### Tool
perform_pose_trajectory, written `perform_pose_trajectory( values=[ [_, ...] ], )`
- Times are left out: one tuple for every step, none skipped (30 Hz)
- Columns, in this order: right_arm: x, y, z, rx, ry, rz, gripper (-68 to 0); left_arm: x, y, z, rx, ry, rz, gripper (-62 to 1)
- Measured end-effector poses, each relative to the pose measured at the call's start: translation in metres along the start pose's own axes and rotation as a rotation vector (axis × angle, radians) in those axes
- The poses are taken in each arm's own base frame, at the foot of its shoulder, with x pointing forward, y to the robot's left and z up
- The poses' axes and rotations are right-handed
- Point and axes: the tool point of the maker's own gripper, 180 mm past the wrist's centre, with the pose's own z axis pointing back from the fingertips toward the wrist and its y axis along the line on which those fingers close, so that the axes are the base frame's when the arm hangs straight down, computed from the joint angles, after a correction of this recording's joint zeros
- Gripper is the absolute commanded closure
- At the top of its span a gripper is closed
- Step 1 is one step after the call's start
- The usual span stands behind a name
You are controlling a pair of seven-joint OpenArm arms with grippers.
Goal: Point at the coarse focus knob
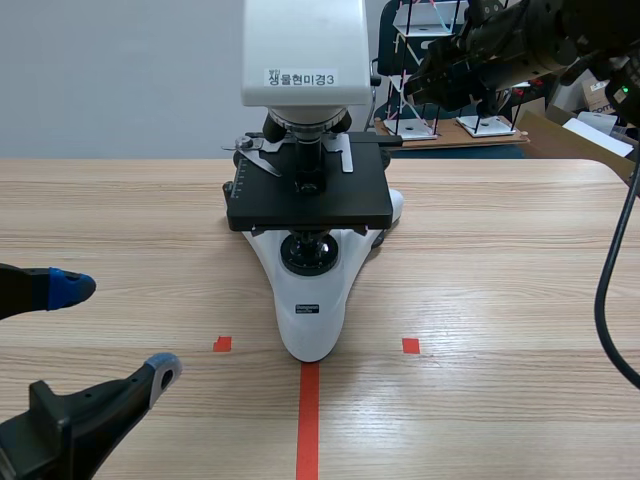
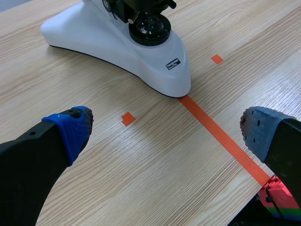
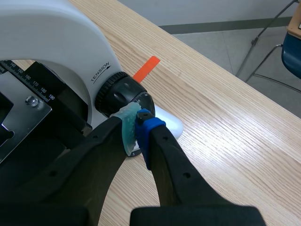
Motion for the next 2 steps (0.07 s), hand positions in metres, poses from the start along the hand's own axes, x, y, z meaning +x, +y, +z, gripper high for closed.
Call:
perform_pose_trajectory(
  values=[
    [0.0, 0.0, 0.0, 0.0, 0.0, 0.0, 0.2, 0.0, 0.0, 0.0, 0.0, 0.0, 0.0, -62.3],
    [0.0, 0.0, 0.0, 0.0, 0.0, 0.0, 0.2, 0.0, 0.0, 0.0, 0.0, 0.0, 0.0, -62.3]
  ],
)
